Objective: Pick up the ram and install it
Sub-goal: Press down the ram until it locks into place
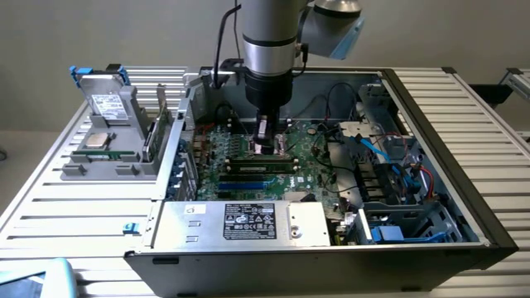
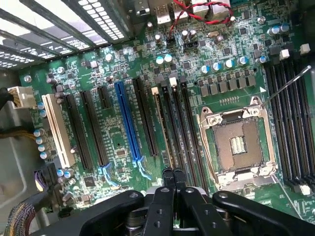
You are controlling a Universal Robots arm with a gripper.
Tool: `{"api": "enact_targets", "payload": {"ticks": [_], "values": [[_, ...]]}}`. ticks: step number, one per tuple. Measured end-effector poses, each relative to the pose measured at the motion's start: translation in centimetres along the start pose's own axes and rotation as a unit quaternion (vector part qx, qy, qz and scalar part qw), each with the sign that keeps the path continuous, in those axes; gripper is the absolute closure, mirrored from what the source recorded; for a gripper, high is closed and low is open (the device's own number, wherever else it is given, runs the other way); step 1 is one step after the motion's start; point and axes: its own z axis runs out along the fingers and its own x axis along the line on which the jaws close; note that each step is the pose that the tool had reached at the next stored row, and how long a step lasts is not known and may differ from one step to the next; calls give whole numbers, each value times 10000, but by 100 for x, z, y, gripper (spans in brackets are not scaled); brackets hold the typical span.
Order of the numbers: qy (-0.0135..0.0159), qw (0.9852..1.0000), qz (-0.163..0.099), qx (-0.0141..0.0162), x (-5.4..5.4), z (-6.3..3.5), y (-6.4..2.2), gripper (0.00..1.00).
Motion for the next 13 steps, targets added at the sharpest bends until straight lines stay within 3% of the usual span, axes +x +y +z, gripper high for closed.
{"api": "enact_targets", "payload": {"ticks": [7,13], "values": [[17,9988,498,-23,0,0,0,89],[32,9956,931,-43,0,0,0,89]]}}
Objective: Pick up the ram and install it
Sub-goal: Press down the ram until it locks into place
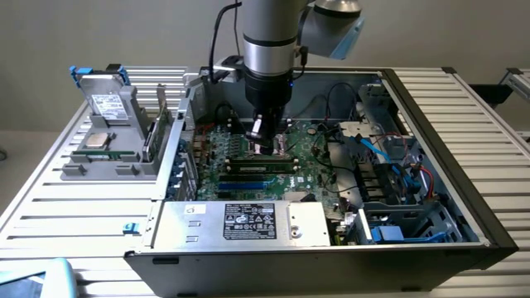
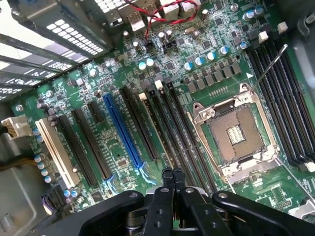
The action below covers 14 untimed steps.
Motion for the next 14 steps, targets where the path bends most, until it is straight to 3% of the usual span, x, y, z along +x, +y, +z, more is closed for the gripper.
{"api": "enact_targets", "payload": {"ticks": [6,14], "values": [[15,9990,452,-21,0,0,0,89],[35,9947,1031,-48,0,0,0,89]]}}
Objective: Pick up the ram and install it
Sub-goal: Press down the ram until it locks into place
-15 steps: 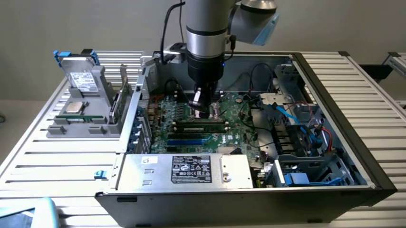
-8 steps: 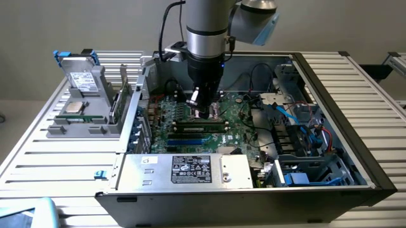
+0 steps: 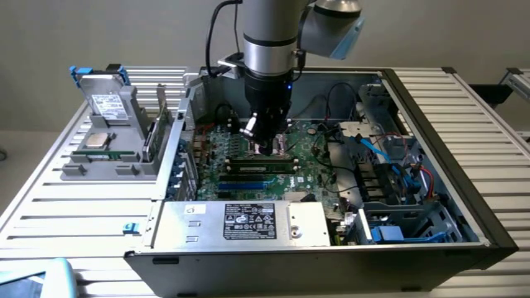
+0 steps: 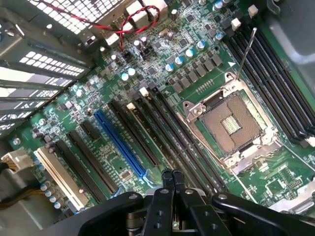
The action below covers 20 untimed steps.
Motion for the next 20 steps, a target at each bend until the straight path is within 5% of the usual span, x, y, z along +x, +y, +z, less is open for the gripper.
{"api": "enact_targets", "payload": {"ticks": [5,11,20], "values": [[13,9993,370,-17,0,0,0,89],[57,9981,614,-73,0,0,0,89],[79,9908,1350,-110,0,0,0,89]]}}
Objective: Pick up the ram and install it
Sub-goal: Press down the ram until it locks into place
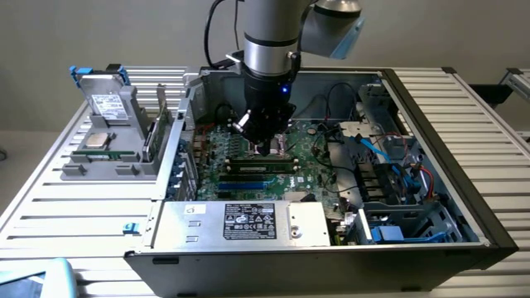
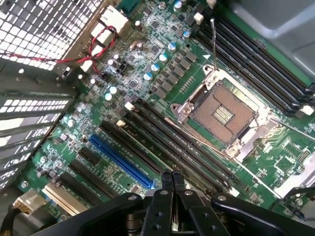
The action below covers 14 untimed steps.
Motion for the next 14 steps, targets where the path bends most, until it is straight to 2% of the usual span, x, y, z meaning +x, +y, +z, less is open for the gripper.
{"api": "enact_targets", "payload": {"ticks": [3,7,14], "values": [[6,9997,241,-13,0,0,0,89],[14,9985,544,-29,0,0,0,89],[21,9949,1008,-54,0,0,0,89]]}}
